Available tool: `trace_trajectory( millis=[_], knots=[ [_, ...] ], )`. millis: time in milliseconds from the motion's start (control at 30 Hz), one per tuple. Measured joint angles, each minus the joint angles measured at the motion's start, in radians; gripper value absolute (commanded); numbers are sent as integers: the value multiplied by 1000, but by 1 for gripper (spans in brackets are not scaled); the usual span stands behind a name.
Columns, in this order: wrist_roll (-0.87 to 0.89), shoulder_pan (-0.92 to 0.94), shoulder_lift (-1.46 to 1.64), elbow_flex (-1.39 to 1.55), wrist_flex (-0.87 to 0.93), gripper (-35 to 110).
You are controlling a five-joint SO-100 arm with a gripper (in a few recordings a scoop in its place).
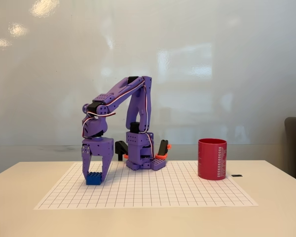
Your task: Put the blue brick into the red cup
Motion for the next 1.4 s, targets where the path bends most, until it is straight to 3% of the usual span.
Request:
trace_trajectory(
  millis=[200, 500, 667, 867, 1400],
  knots=[
    [-66, 55, 0, -84, 58, -1],
    [-276, 133, 101, -528, 336, -1],
    [-259, 72, 189, -699, 310, -1],
    [-241, -198, 302, -802, 279, -1],
    [-311, -1267, 380, -844, 408, -1]
  ],
)
